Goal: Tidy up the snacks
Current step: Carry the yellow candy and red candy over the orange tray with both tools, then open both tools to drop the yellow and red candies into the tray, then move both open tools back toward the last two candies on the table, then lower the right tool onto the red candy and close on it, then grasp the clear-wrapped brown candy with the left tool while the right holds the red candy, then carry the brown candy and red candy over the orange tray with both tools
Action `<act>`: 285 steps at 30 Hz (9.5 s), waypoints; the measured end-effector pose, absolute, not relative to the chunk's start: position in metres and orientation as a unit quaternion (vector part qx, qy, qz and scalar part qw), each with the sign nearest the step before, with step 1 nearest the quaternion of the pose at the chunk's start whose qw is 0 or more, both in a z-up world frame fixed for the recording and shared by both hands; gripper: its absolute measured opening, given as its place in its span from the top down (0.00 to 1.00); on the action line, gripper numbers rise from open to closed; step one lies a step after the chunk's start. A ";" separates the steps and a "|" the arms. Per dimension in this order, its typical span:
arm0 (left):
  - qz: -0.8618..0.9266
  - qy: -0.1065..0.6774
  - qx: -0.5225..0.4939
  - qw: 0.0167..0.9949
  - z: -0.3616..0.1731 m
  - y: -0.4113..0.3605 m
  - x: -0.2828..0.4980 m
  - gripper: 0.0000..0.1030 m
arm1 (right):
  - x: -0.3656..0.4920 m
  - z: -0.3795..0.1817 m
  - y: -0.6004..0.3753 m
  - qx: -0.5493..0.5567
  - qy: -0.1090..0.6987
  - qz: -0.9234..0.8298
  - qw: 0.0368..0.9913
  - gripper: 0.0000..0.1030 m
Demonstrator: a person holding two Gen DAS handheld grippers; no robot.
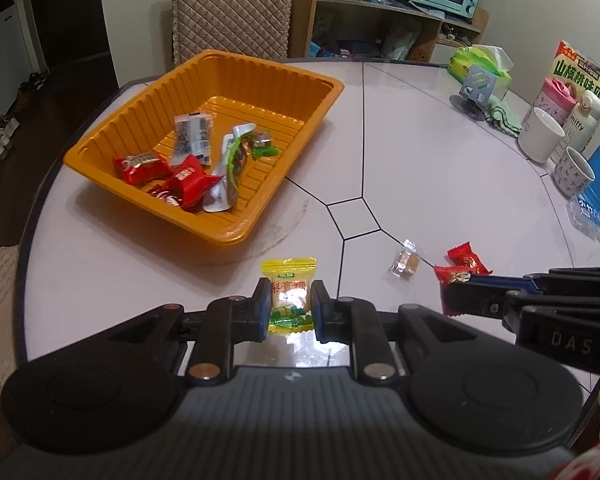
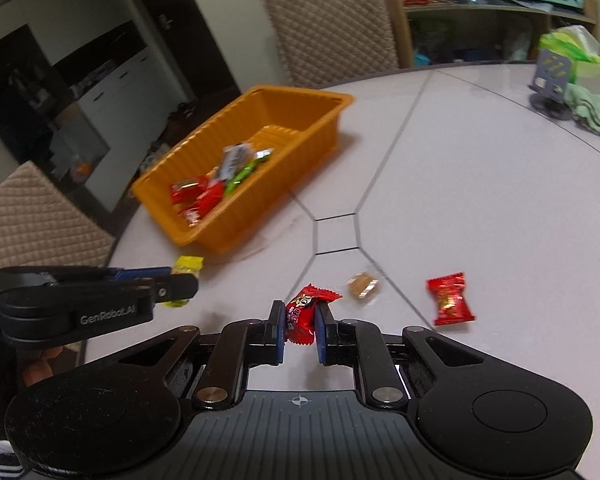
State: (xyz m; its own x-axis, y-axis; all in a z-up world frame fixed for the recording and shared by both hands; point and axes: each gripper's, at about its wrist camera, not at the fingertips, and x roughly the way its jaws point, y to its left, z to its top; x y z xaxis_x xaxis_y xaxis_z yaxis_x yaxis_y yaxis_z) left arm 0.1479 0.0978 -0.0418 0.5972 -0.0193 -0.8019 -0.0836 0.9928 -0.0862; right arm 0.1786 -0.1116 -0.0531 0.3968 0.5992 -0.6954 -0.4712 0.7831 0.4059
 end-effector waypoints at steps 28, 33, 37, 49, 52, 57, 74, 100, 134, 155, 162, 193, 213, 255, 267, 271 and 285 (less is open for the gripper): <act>0.069 0.410 -0.060 0.908 -0.002 0.180 0.174 0.82 | 0.227 -0.016 -0.018 0.050 0.399 0.390 0.828 0.85; 0.064 0.400 -0.052 0.913 0.003 0.193 0.202 0.82 | 0.257 -0.014 -0.001 0.043 0.383 0.384 0.839 0.85; 0.052 0.396 -0.050 0.915 0.005 0.199 0.233 0.82 | 0.284 -0.014 0.012 0.038 0.373 0.378 0.847 0.85; 0.015 0.412 -0.056 0.909 -0.015 0.204 0.322 0.82 | 0.358 -0.036 0.028 0.031 0.371 0.354 0.858 0.85; 0.009 0.416 -0.053 0.908 -0.022 0.205 0.340 0.82 | 0.371 -0.043 0.031 0.025 0.376 0.347 0.859 0.85; 0.003 0.428 -0.048 0.903 -0.036 0.206 0.363 0.82 | 0.388 -0.055 0.033 0.027 0.385 0.339 0.858 0.85; -0.002 0.437 -0.050 0.898 -0.051 0.201 0.394 0.66 | 0.408 -0.071 0.035 0.035 0.402 0.331 0.853 0.85; 0.024 0.428 -0.065 0.901 -0.025 0.217 0.332 0.38 | 0.386 -0.044 0.020 0.070 0.369 0.332 0.865 0.50; 0.017 0.424 -0.082 0.902 0.004 0.135 0.142 0.22 | 0.196 -0.028 -0.133 0.120 0.401 0.271 0.867 0.32; -0.052 0.470 -0.069 0.878 -0.032 0.056 0.113 0.23 | 0.141 -0.067 -0.186 0.095 0.453 0.216 0.860 0.32; -0.056 0.478 -0.053 0.875 -0.040 0.044 0.118 0.23 | 0.141 -0.078 -0.191 0.078 0.464 0.204 0.858 0.32; -0.048 0.492 -0.035 0.868 -0.076 0.039 0.176 0.26 | 0.205 -0.107 -0.167 0.021 0.433 0.217 0.874 0.47; -0.061 0.481 -0.015 0.875 -0.086 0.037 0.202 0.31 | 0.234 -0.128 -0.146 -0.023 0.448 0.217 0.867 0.70; -0.144 0.482 0.045 0.863 -0.117 0.002 0.242 0.81 | 0.226 -0.121 -0.176 0.023 0.457 0.181 0.871 0.76; -0.140 0.475 0.007 0.869 -0.096 0.016 0.221 0.82 | 0.219 -0.104 -0.176 0.028 0.444 0.196 0.874 0.76; -0.134 0.467 -0.009 0.874 -0.083 0.027 0.207 0.82 | 0.214 -0.094 -0.171 0.029 0.438 0.208 0.874 0.76; -0.066 0.458 -0.044 0.885 -0.051 0.084 0.152 0.82 | 0.191 -0.066 -0.136 0.023 0.425 0.275 0.862 0.76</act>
State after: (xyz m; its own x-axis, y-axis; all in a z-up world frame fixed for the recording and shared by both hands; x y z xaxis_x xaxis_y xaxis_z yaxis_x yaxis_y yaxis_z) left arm 0.1525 0.0841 -0.0511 0.5711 -0.1582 -0.8055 0.0771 0.9872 -0.1393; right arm 0.1912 -0.1355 -0.0662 0.4870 0.4932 -0.7209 -0.4547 0.8478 0.2729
